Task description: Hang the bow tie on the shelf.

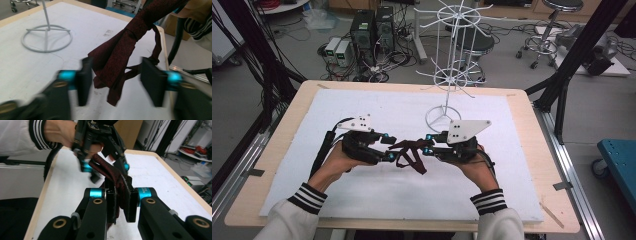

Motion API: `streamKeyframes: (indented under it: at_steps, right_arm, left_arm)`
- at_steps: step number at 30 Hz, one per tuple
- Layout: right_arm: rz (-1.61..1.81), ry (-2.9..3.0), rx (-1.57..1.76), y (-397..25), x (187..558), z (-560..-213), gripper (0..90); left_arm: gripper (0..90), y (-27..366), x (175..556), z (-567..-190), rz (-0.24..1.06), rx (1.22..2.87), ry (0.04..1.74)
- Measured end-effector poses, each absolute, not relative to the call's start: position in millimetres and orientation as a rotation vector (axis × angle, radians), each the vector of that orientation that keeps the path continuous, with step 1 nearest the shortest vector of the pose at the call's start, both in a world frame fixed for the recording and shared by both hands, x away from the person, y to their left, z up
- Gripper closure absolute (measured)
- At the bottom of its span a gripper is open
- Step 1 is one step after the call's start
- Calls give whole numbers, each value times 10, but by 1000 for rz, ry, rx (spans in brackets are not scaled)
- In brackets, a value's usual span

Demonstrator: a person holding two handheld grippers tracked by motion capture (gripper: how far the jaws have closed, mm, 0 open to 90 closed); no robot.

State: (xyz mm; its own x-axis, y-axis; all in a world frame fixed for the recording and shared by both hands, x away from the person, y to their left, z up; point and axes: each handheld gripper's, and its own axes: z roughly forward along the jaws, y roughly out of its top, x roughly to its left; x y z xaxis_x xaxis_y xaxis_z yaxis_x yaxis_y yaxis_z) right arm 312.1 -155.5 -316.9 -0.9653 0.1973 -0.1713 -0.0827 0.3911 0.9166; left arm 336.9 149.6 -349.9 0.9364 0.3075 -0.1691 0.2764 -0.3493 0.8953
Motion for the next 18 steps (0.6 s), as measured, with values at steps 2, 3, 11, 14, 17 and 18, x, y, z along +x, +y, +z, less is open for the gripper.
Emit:
streamKeyframes:
  at_steps: [2,3,11,14,17,18]
  right_arm:
    - [1601,2390,105,-1565,3126,-3167,837]
    - [1599,2390,115,-1576,3130,-3169,837]
    - [1615,2353,150,-1641,3135,-3156,837]
    - [1615,2355,165,-1656,3131,-3152,837]
    - [1617,2338,179,-1681,3132,-3142,837]
    - [1623,2327,177,-1688,3138,-3139,837]
  left_arm:
    - [135,1513,3378,-3502,49,1950,427]
    - [29,1521,3377,-3501,73,1941,439]
    - [17,1632,3343,-3527,148,1872,465]
    - [17,1663,3327,-3530,161,1868,469]
    - [17,1688,3295,-3533,175,1853,467]
    - [17,1696,3279,-3531,180,1850,474]
